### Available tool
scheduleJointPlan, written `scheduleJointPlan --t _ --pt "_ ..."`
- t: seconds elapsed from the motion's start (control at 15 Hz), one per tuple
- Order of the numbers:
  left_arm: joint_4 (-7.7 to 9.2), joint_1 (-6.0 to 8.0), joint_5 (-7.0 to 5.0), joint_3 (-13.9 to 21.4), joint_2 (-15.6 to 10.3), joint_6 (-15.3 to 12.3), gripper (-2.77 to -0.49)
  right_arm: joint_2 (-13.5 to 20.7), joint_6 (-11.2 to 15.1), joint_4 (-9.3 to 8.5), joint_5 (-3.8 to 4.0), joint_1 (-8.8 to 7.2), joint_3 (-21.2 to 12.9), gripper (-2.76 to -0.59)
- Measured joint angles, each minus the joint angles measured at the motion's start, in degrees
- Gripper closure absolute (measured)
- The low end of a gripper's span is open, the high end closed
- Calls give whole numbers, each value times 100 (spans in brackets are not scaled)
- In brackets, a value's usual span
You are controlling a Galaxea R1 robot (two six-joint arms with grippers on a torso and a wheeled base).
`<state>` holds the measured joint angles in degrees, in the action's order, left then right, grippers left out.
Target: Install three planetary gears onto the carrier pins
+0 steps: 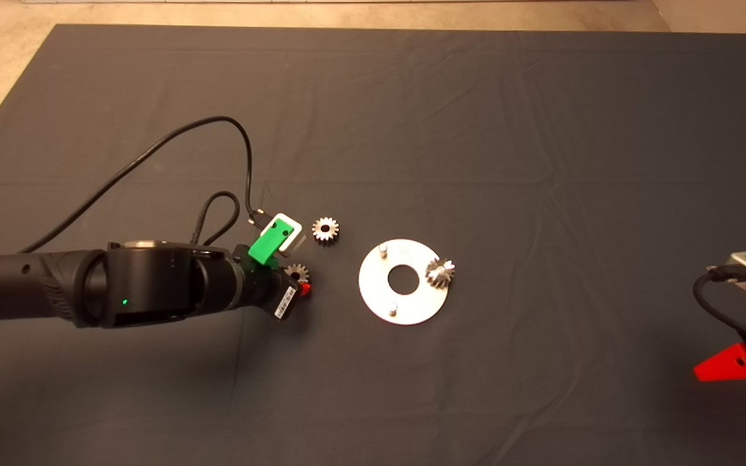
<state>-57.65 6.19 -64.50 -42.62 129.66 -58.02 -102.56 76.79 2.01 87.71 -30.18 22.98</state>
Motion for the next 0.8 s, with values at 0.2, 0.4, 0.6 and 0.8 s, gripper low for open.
scheduleJointPlan --t 0.2,0.4,0.6,0.8 --pt "-4 2 -52 201 -4 -2 -84 2 0 -1 1 0 0 -189" --pt "-1 2 -217 768 -17 -151 -79 0 0 0 -1 0 0 -189" --pt "1 33 -523 1216 -3 -308 -77 2 -2 -1 0 0 0 -189" --pt "3 50 -634 1363 154 -328 -75 0 0 -4 -1 0 0 -189"
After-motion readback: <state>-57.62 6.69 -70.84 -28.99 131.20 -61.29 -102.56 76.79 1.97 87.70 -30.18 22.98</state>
